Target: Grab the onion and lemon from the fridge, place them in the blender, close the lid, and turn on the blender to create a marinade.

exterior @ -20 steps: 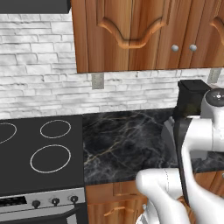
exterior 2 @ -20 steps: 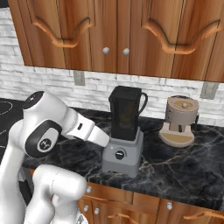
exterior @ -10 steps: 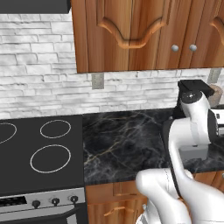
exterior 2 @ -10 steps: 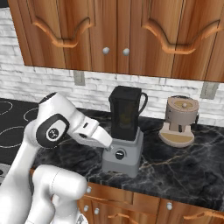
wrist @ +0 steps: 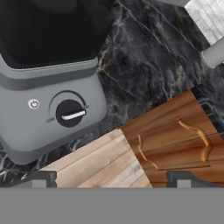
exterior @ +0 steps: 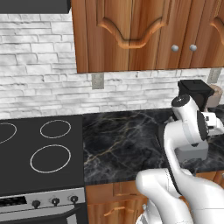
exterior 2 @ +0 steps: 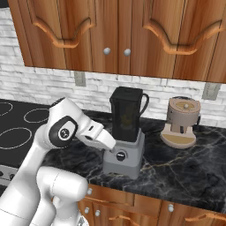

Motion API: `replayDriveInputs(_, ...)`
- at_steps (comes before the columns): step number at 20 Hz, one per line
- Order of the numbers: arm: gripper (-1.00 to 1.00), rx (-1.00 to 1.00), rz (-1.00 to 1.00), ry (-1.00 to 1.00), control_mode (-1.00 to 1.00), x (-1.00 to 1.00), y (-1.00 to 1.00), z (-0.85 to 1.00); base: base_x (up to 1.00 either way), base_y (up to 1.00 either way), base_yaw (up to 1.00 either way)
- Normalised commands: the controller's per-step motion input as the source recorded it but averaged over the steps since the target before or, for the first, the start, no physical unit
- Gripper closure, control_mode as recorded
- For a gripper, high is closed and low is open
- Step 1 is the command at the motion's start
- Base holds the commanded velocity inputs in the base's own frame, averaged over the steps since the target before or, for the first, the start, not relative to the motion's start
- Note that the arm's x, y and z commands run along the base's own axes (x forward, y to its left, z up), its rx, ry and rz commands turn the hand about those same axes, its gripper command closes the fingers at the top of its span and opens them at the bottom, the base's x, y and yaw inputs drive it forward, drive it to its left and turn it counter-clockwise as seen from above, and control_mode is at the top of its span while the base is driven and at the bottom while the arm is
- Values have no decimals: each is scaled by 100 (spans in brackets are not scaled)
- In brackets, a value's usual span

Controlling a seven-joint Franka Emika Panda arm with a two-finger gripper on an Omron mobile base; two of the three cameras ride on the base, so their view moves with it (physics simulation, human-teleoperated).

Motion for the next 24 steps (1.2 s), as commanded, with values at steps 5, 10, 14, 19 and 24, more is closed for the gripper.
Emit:
replayDriveInputs(5,-100,0,0,0,-100,32,-17,-18,0,0,0)
replayDriveInputs(10,-100,0,0,0,-100,24,-15,-20,0,0,0)
replayDriveInputs(14,-100,0,0,0,-100,21,-9,-20,0,0,0)
replayDriveInputs(19,-100,0,0,0,-100,22,-6,-22,0,0,0)
replayDriveInputs(24,-100,0,0,0,-100,21,-2,-24,0,0,0)
